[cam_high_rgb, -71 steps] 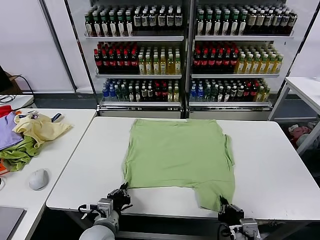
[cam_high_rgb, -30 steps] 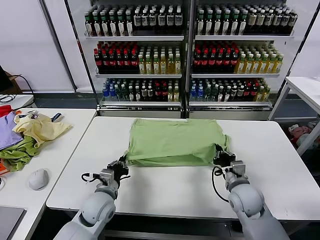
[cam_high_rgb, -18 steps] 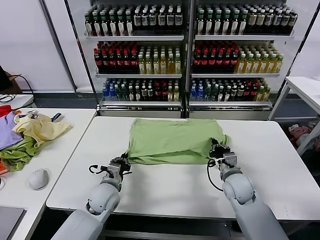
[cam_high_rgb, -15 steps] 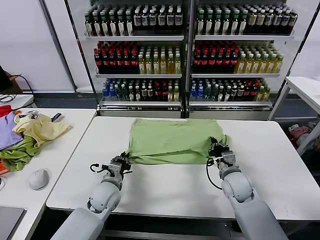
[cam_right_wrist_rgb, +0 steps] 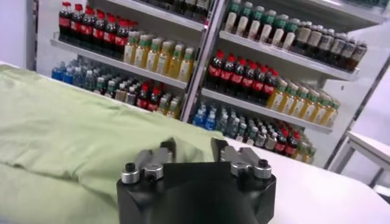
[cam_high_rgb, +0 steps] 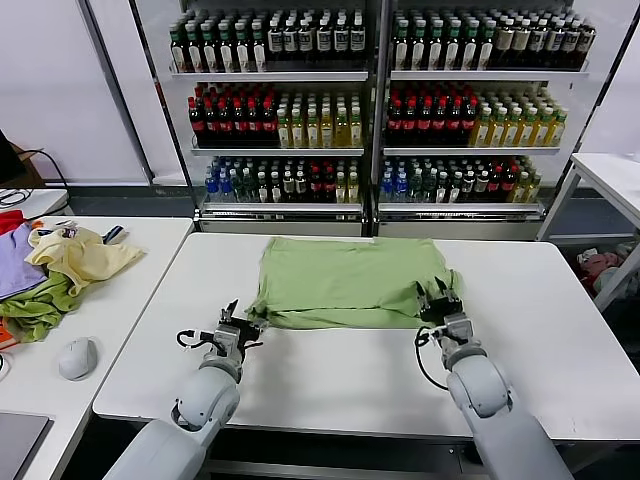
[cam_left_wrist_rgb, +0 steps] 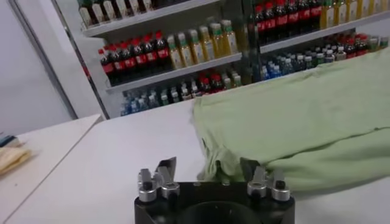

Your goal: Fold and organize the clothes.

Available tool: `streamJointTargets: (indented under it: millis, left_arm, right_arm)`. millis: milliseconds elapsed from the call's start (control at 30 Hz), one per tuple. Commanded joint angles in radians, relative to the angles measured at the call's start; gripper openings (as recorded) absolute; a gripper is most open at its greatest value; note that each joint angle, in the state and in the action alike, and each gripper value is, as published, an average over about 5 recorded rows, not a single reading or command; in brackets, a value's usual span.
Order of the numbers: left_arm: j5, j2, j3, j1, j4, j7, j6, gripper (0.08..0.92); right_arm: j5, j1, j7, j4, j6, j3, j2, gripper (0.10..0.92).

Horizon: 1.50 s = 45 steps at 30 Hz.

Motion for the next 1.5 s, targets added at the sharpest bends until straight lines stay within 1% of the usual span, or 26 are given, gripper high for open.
streamJointTargets:
  millis: [33, 67, 167, 267, 367, 467, 667, 867, 1033, 1133, 1233, 1367, 1500]
  left_arm:
    - [-0.028, -0.018, -0.008, 0.029, 0.002, 0.001, 0.003, 0.801]
    - [-0.034, -0.022, -0.008, 0.022, 0.01, 0.0, 0.004, 0.812]
    - [-0.054, -0.029, -0.008, 0.001, 0.027, -0.005, 0.003, 0.821]
    - [-0.067, -0.031, -0.007, -0.009, 0.033, -0.008, -0.001, 0.823]
    - [-0.075, -0.028, -0.004, -0.008, 0.036, -0.007, -0.007, 0.814]
    - [-0.093, -0.026, -0.003, -0.005, 0.042, -0.007, -0.008, 0.758]
    - [-0.155, -0.022, -0.008, -0.005, 0.046, -0.007, 0.001, 0.586]
    - [-0.226, -0.011, -0.017, 0.0, 0.029, -0.001, 0.003, 0.412]
    - [-0.252, -0.003, -0.026, 0.019, 0.003, 0.018, -0.021, 0.265]
    - [-0.254, 0.004, -0.035, 0.041, -0.018, 0.026, -0.038, 0.187]
    - [-0.253, 0.017, -0.053, 0.089, -0.075, 0.033, -0.049, 0.145]
    - [-0.238, 0.035, -0.088, 0.185, -0.177, 0.04, -0.055, 0.132]
    - [-0.216, 0.042, -0.137, 0.313, -0.27, 0.042, -0.055, 0.128]
  right_arm:
    - [0.092, -0.098, 0.013, 0.048, -0.058, 0.088, -0.007, 0.687]
    - [0.103, -0.095, 0.014, 0.041, -0.069, 0.088, -0.009, 0.722]
    - [0.148, -0.077, 0.018, 0.014, -0.101, 0.075, -0.013, 0.791]
    - [0.182, -0.056, 0.017, -0.011, -0.118, 0.056, -0.011, 0.81]
    - [0.195, -0.043, 0.012, -0.025, -0.121, 0.04, -0.007, 0.747]
    - [0.201, -0.034, 0.01, -0.039, -0.128, 0.03, -0.005, 0.654]
    - [0.242, -0.039, 0.015, -0.045, -0.145, 0.043, -0.01, 0.499]
    - [0.288, -0.072, 0.007, -0.007, -0.134, 0.08, -0.017, 0.326]
    - [0.337, -0.111, -0.007, 0.027, -0.109, 0.11, -0.019, 0.186]
    - [0.354, -0.135, -0.011, 0.039, -0.097, 0.122, -0.017, 0.149]
    - [0.369, -0.168, -0.012, 0.072, -0.095, 0.139, -0.016, 0.146]
    - [0.372, -0.237, -0.01, 0.146, -0.093, 0.169, -0.018, 0.146]
    - [0.355, -0.331, -0.008, 0.239, -0.092, 0.204, -0.015, 0.146]
